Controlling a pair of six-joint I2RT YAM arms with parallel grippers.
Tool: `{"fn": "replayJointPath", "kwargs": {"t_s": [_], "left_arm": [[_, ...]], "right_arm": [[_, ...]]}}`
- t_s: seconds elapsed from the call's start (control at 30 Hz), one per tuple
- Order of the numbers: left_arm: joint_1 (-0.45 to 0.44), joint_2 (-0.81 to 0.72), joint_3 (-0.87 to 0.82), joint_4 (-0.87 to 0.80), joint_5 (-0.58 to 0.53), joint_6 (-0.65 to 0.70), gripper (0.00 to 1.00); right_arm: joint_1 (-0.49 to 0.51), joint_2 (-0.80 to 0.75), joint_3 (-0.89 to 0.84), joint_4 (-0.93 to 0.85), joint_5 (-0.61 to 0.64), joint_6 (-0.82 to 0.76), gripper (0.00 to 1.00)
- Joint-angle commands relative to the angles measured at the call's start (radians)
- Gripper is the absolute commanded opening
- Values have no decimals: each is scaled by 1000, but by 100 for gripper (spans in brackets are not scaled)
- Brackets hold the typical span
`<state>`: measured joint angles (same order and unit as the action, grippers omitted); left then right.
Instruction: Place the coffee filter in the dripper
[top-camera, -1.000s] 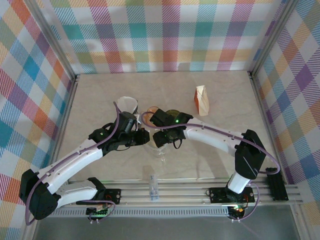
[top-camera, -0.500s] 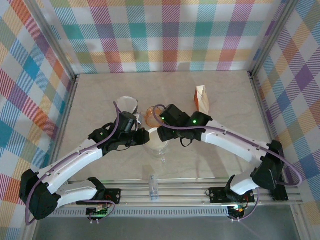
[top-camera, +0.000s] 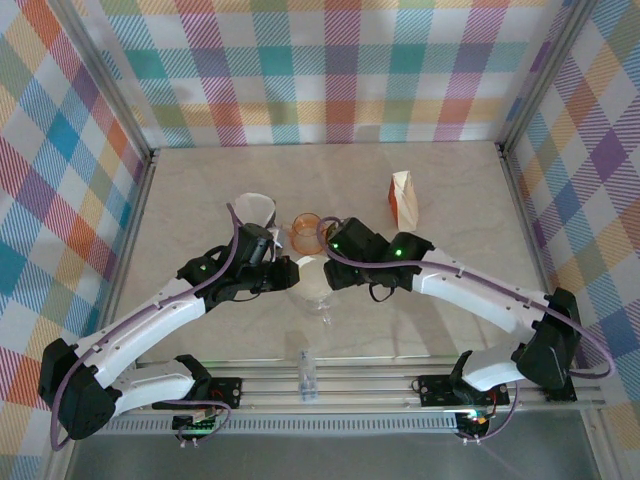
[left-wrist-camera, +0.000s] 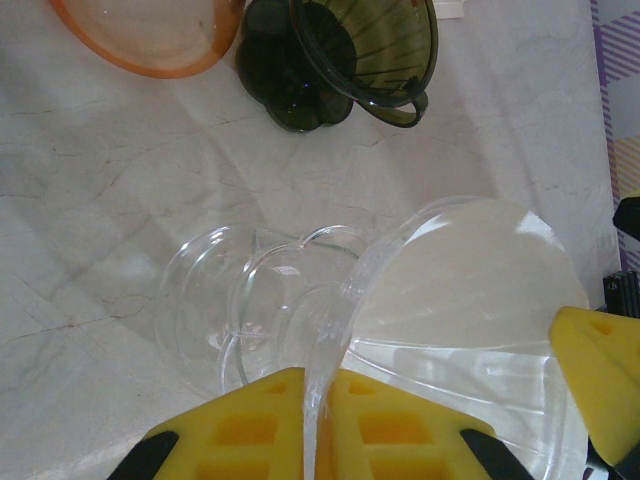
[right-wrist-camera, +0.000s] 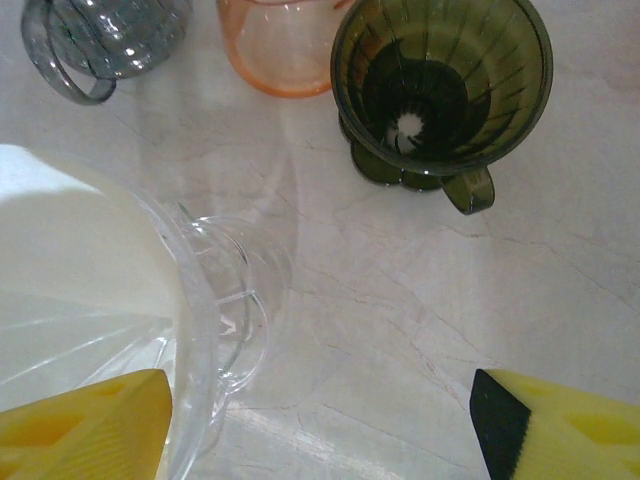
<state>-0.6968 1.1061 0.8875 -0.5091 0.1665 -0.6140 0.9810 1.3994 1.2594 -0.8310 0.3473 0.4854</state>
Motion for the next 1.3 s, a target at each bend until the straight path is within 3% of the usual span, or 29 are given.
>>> {"fn": "replayJointPath", "kwargs": {"t_s": [0.0, 0.27, 0.5, 0.97, 1.13, 1.27], "left_arm": [[6, -3, -12, -17, -8, -4, 13], [7, -6, -14, -13, -11, -8, 14], [7, -6, -5, -6, -9, -12, 23], [7, -65, 27, -14, -17, -32, 62], [6, -145, 80, -54, -90, -33, 74], [7, -210, 86, -84, -194, -32, 78]], "right_arm": [[-2, -2, -9, -5, -1, 28, 79], [-2, -59, 9, 44, 17, 9, 81], [-3, -142, -59, 89, 46, 30, 81], [-3, -223, -118, 90, 102, 74, 81], [-3, -299, -192, 115, 137, 101, 82], [-3, -357, -274, 148, 160, 133, 85]]}}
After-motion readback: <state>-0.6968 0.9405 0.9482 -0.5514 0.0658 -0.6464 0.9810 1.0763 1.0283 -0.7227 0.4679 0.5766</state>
